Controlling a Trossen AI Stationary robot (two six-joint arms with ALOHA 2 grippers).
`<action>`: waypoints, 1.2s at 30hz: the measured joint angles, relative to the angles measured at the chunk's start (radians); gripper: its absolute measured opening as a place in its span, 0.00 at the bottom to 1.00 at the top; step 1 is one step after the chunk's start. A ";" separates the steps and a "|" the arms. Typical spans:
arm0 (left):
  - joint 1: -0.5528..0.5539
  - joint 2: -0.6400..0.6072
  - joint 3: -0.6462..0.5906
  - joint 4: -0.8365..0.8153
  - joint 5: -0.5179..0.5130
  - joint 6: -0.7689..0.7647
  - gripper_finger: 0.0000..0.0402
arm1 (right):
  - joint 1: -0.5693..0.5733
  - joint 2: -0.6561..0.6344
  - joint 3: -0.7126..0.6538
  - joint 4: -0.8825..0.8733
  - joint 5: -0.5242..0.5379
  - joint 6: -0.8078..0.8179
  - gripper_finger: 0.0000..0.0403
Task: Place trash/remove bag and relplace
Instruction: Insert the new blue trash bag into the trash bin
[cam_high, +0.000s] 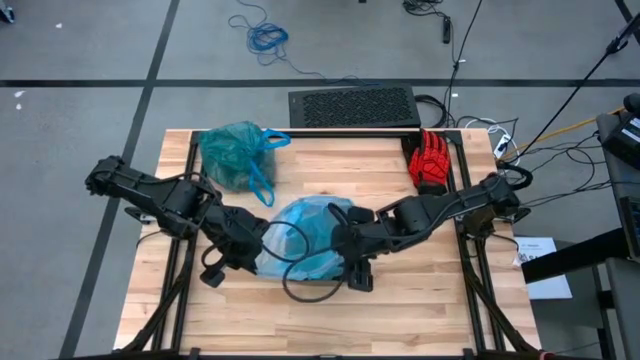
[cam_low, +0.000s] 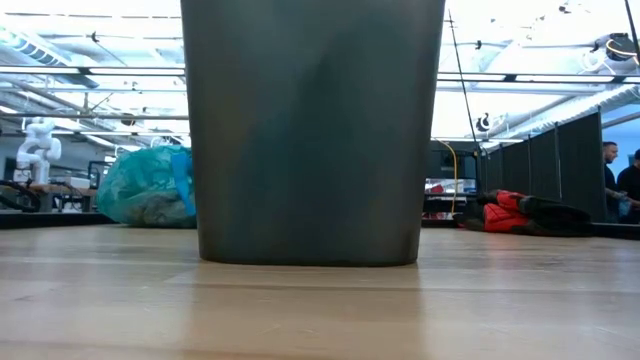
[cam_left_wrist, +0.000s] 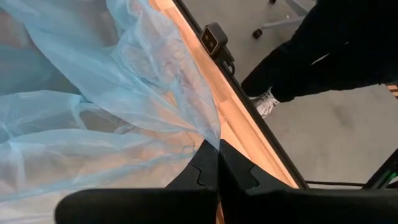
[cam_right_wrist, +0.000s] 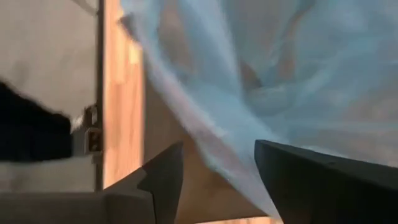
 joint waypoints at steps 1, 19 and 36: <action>0.000 0.000 0.000 -0.001 0.000 -0.001 0.00 | -0.001 0.007 0.000 0.000 -0.027 -0.011 0.46; 0.000 0.000 0.000 0.007 -0.080 -0.215 0.00 | 0.155 -0.002 0.000 -0.003 0.013 0.235 0.01; -0.134 0.000 -0.014 0.090 -0.289 -0.403 0.00 | 0.249 0.020 0.000 -0.032 0.166 0.413 0.00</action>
